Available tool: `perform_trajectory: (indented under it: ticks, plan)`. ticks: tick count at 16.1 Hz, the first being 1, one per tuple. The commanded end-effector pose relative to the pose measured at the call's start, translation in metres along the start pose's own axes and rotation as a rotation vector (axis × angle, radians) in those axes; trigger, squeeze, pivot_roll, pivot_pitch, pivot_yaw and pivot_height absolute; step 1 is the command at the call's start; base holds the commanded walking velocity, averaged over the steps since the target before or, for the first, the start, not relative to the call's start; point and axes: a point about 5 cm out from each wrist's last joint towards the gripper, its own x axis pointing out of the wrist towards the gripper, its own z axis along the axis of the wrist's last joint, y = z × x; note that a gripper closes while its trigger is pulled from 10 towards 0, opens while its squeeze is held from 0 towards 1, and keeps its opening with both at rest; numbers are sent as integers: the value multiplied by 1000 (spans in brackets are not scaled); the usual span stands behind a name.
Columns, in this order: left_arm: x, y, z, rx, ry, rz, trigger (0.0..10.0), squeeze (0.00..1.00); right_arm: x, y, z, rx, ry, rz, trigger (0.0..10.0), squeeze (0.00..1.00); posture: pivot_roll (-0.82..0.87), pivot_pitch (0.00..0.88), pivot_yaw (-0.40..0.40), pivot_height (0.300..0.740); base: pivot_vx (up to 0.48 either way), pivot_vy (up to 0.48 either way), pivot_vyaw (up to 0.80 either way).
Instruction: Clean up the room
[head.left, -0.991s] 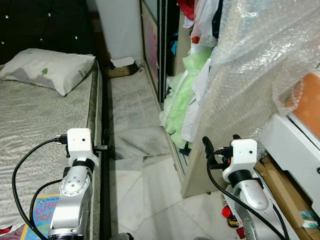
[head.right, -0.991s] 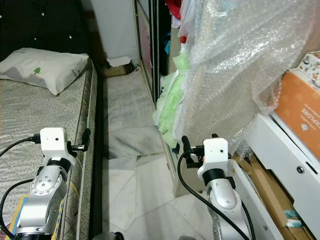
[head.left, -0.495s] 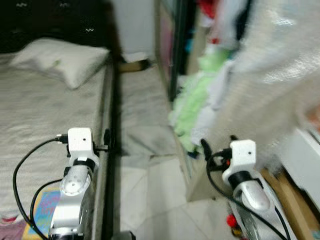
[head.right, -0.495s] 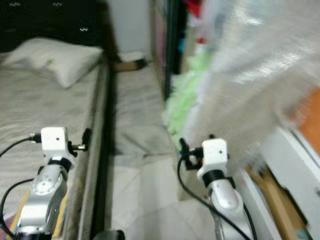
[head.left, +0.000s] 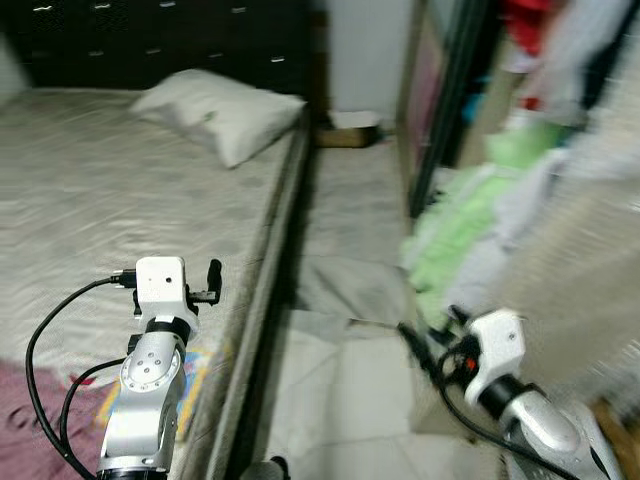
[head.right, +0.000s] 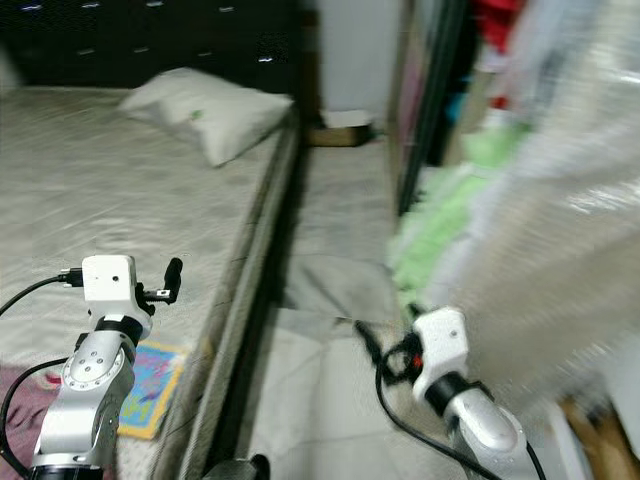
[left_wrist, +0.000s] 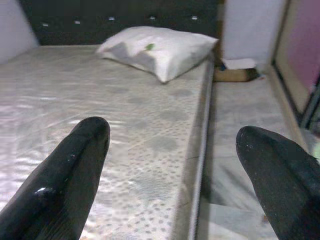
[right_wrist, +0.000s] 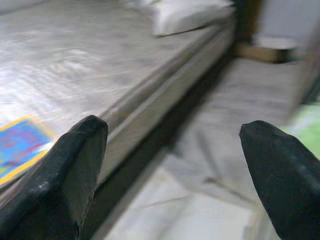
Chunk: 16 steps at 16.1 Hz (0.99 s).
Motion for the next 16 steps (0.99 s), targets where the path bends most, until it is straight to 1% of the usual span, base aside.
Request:
perform_trajectory:
  ticks: [1, 2, 3, 4, 7, 8, 10, 11, 13, 14, 16]
  plan:
    - [1, -1, 0, 7, 6, -13, 10000, 0, -2, 2, -9, 32, 38, 65, 10000, 0, -65, 0, 37, 740, 0, 0, 800]
    - [1, -2, 0, 7, 6, -17, 10000, 0, -7, -3, -24, 23, 99, 96, 10000, 0, -64, 0, 35, 740, 0, 0, 688]
    - [1, -2, 0, 6, 7, -18, 10000, 0, -7, -8, -29, 21, 107, 79, 10000, 0, -64, 0, 35, 740, 0, 0, 644]
    - [1, -2, 0, 5, 7, -18, 10000, 0, -6, -10, -30, 15, 102, 82, 10000, 0, -64, 0, 35, 740, 0, 0, 650]
    - [2, -2, 0, 8, 9, -22, 10000, 0, 7, -13, -27, 11, 60, 82, 10000, 0, -64, 0, 35, 740, 0, 0, 800]
    - [1, -2, -1, 10, 9, -23, 10000, 0, 20, -11, -22, 23, 14, 79, 10000, 0, -54, 0, 33, 740, 0, 0, 788]
    - [1, -2, -1, 12, 11, -25, 10000, 0, 33, -6, -12, 29, -40, 77, 10000, 0, -51, 0, 33, 740, 0, 0, 788]
    - [1, -2, -1, 13, 12, -25, 10000, 0, 43, 8, 11, 24, -100, 79, 10000, 0, -49, 0, 34, 740, 0, 0, 781]
    - [1, -3, -1, 13, 13, -27, 10000, 0, 49, 19, 23, 24, -133, 87, 10000, 0, -45, 0, 34, 740, 0, 0, 781]
    - [2, -3, -1, 13, 15, -29, 10000, 0, 53, 22, 29, 9, -153, 88, 10000, 0, -45, 0, 34, 740, 0, 0, 781]
    - [2, -3, -1, 13, 18, -34, 10000, 0, 57, 25, 37, 19, -175, 74, 10000, 0, -46, 0, 35, 740, 0, 0, 781]
